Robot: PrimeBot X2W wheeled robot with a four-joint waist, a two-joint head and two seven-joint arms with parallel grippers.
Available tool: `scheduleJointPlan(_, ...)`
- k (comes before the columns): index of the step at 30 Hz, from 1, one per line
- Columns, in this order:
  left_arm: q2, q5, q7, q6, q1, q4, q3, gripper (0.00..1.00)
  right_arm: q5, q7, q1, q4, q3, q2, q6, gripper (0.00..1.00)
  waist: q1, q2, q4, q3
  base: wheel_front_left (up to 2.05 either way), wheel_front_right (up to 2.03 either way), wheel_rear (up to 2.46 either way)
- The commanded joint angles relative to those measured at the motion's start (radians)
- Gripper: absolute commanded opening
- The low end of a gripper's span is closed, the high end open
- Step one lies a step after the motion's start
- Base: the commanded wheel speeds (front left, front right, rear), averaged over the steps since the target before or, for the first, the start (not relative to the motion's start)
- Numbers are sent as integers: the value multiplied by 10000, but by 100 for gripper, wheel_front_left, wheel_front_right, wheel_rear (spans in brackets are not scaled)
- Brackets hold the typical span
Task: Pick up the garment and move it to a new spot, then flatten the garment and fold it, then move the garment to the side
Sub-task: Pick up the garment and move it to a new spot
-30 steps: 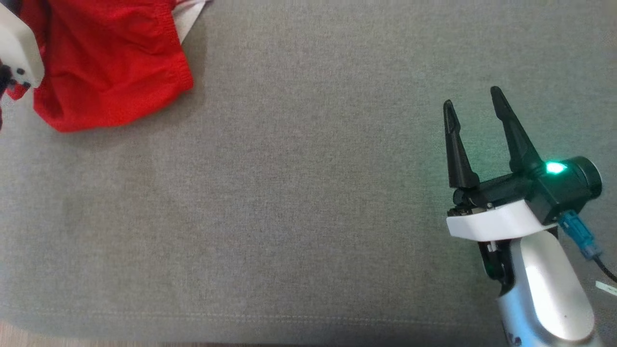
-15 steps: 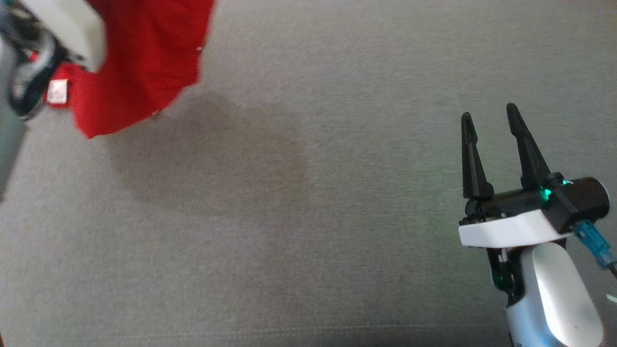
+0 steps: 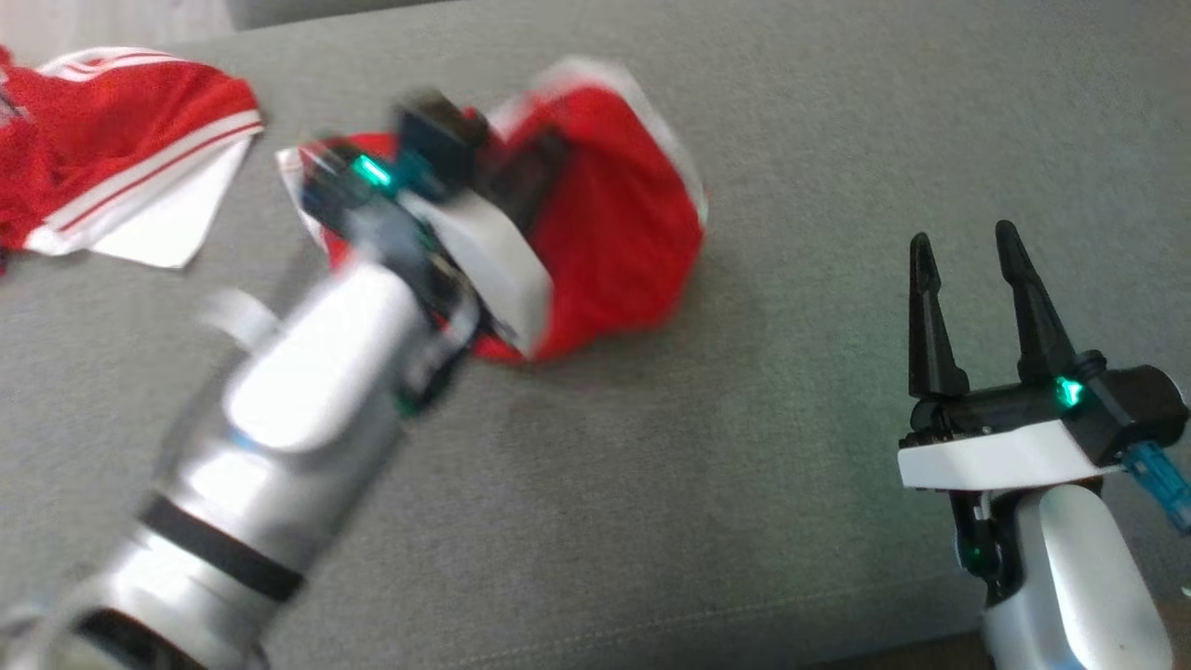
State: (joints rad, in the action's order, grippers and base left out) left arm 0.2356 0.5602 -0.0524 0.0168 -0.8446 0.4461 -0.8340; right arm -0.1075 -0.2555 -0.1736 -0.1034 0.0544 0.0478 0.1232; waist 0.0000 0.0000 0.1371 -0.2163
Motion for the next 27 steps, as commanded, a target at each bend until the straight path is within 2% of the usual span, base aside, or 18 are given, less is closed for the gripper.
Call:
scheduleJointPlan(1,-254,66,-261,-16,36,128,64,0,-115,-63,-300,360,249,24,75,100,0,0,281,-245,0,0,0)
scheduleJointPlan(3,-647,35,-445,36,388,561,-255,0,-155,-63,-327,363,255,24,75,100,0,0,395,-315,0,0,0)
scheduleJointPlan(4,-647,35,-445,36,388,561,-255,0,-155,-63,-327,363,255,24,75,100,0,0,395,-315,0,0,0)
scheduleJointPlan(8,-1223,-160,-793,133,967,1484,-904,0,-210,-63,-367,366,261,24,75,100,0,0,542,-408,0,0,0)
scheduleJointPlan(13,-1577,-71,-1248,258,1359,2351,-1220,0,-244,-63,-411,339,260,24,75,100,0,0,577,-439,0,0,0)
scheduleJointPlan(14,-1617,-54,-1348,260,1384,2468,-1238,13,-244,-63,-403,327,244,24,75,100,0,0,555,-422,0,0,0)
scheduleJointPlan(15,-1652,-40,-1455,247,1404,2559,-1245,38,-244,-63,-388,311,227,24,75,100,0,0,523,-395,0,0,0)
scheduleJointPlan(16,-1680,-33,-1543,246,1431,2628,-1265,95,-243,-63,-370,292,216,24,75,100,0,0,484,-363,0,0,0)
scheduleJointPlan(17,-1705,-20,-1617,252,1464,2680,-1286,100,-239,-63,-353,274,211,24,75,100,0,0,440,-325,0,0,0)
scheduleJointPlan(27,-1786,222,-2067,-59,2194,2070,-829,100,-131,-63,-129,159,162,24,75,100,0,0,-144,269,0,0,0)
